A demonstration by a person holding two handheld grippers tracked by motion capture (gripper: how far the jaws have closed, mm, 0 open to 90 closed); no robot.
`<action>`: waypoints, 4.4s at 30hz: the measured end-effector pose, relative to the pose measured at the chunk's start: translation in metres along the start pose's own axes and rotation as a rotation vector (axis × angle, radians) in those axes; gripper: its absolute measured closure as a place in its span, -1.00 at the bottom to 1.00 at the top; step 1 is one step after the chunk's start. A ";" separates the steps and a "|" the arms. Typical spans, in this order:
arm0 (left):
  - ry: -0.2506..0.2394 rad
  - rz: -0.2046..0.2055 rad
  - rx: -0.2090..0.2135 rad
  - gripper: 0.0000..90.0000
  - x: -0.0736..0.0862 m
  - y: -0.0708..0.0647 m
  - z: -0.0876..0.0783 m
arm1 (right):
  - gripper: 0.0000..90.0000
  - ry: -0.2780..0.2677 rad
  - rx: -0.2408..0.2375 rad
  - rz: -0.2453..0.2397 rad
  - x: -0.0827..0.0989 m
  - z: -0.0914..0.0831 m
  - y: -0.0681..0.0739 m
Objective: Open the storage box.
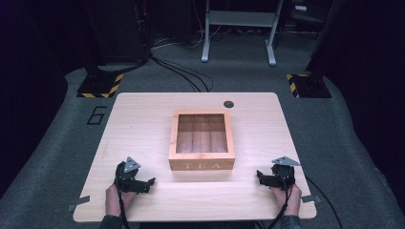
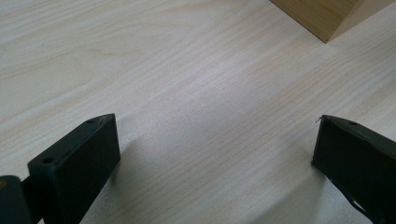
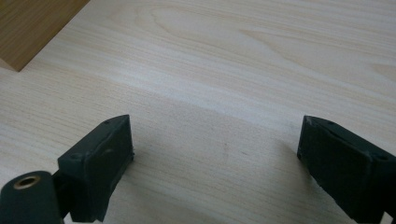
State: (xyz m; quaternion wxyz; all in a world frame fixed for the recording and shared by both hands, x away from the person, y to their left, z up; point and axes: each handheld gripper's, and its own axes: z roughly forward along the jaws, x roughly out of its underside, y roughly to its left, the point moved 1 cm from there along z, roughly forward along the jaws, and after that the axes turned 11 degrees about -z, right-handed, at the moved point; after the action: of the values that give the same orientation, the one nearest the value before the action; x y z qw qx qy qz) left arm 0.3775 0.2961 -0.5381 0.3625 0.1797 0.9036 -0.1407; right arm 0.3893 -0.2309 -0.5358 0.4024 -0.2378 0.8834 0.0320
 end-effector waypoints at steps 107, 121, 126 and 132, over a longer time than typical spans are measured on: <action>0.004 0.004 0.000 -0.99 0.000 0.000 0.000 | 1.00 -0.213 -0.286 -0.153 -0.066 -0.013 0.067; 0.005 0.004 0.000 -0.99 0.000 0.000 0.000 | 1.00 -0.230 -0.292 -0.163 -0.065 -0.012 0.069; 0.004 0.004 0.000 -0.99 0.000 0.000 0.000 | 1.00 -0.244 -0.293 -0.173 -0.065 -0.013 0.068; 0.005 0.005 0.000 -0.99 0.000 0.000 0.000 | 1.00 -0.253 -0.284 -0.173 -0.065 -0.014 0.070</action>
State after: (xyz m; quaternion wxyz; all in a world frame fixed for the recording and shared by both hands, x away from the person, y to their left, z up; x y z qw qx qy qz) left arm 0.3777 0.2965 -0.5377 0.3605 0.1821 0.9041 -0.1394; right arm 0.3850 -0.1472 -0.4886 0.4740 -0.3611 0.7887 0.1512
